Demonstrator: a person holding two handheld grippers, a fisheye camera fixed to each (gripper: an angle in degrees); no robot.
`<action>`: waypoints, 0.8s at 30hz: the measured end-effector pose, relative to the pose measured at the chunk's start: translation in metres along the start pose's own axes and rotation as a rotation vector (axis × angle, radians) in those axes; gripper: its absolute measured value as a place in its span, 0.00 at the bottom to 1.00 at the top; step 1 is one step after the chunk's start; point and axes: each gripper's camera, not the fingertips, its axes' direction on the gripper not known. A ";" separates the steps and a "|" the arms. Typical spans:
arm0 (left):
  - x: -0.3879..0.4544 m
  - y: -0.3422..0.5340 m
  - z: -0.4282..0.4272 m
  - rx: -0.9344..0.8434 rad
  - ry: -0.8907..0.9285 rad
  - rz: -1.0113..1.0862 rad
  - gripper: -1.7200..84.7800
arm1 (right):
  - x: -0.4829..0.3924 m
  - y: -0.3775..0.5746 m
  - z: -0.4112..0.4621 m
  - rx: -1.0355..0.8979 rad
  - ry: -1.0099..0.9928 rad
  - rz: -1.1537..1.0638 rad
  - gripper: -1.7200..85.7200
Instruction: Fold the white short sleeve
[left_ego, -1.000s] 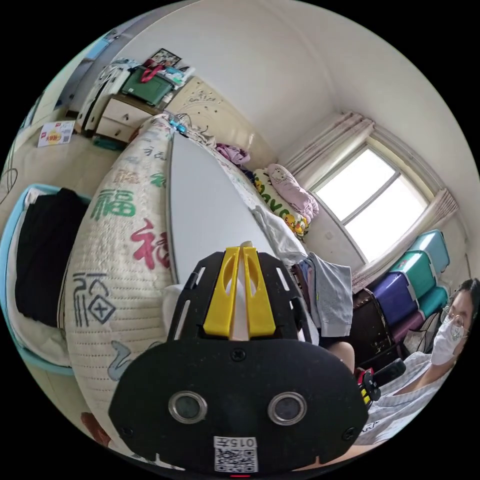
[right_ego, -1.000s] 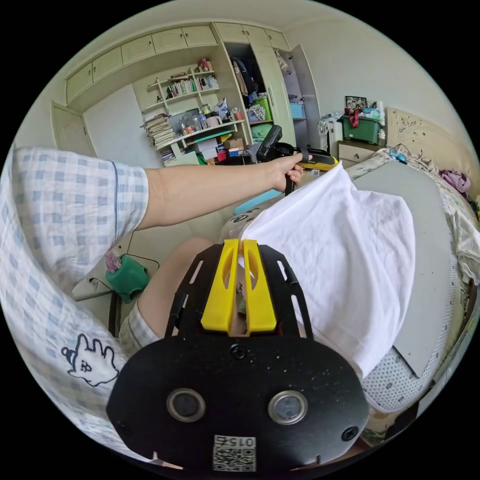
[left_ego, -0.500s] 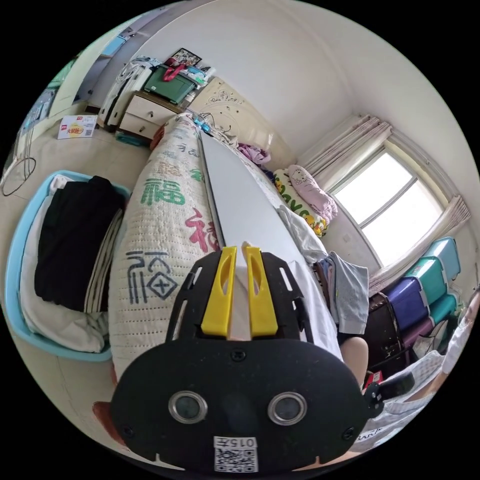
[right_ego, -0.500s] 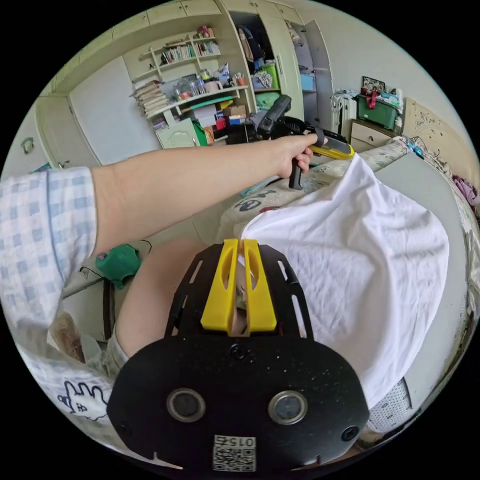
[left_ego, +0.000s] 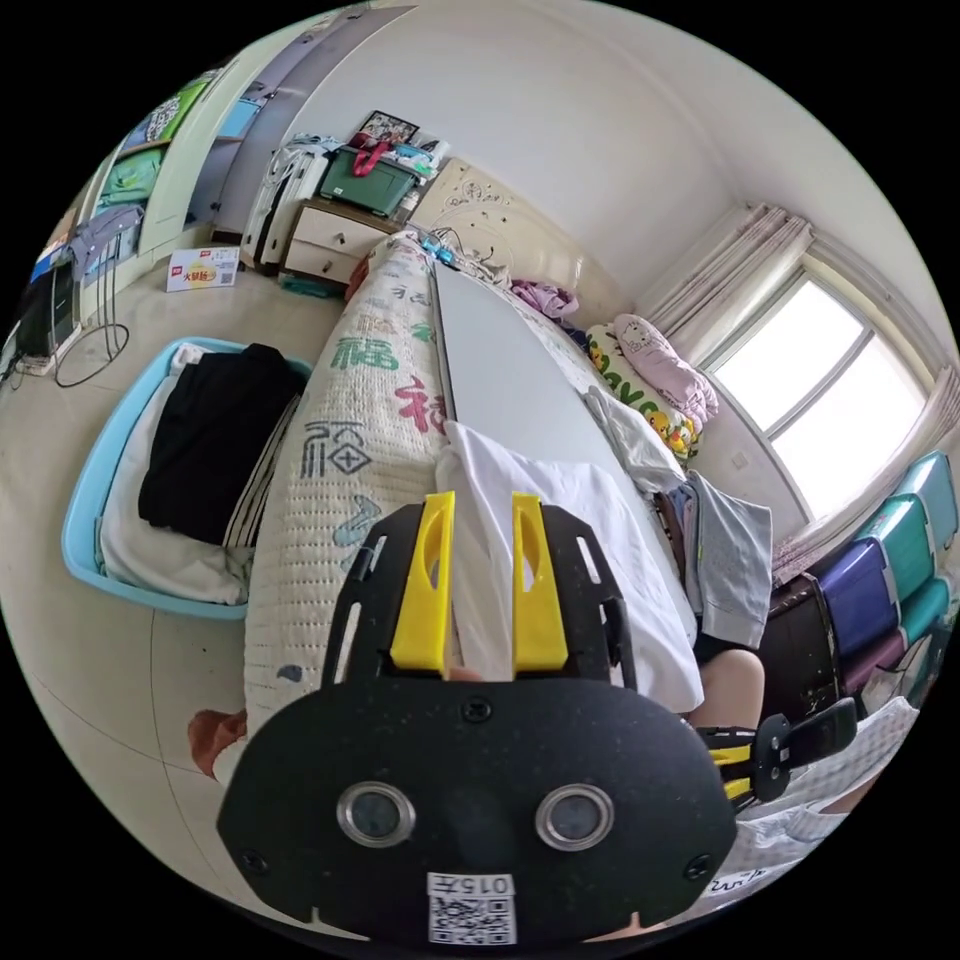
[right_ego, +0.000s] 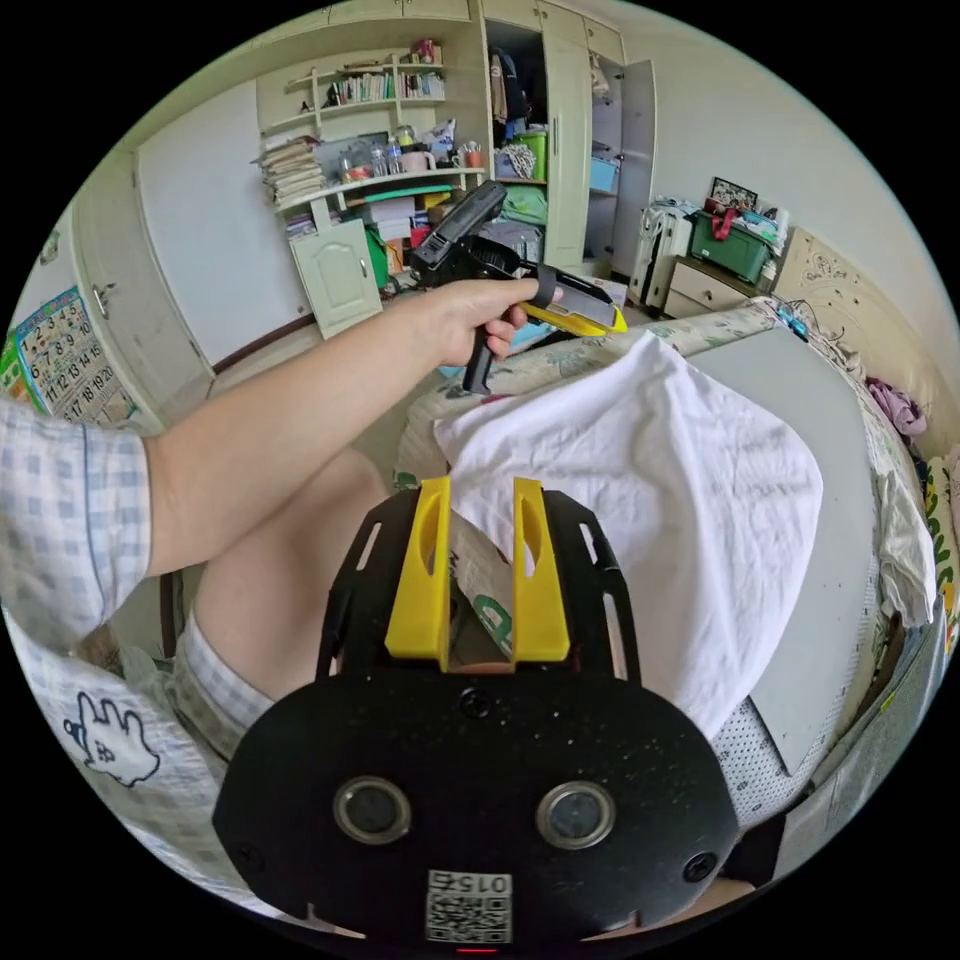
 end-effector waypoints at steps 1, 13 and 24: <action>0.001 0.006 0.008 -0.007 -0.012 -0.001 0.13 | 0.000 0.001 0.009 -0.019 0.024 -0.003 0.13; 0.034 -0.040 0.056 -0.134 -0.015 0.132 0.02 | -0.004 -0.018 0.053 -0.037 0.040 0.034 0.01; 0.033 -0.040 0.049 -0.104 -0.124 0.125 0.01 | -0.004 -0.050 0.100 -0.099 -0.012 0.031 0.01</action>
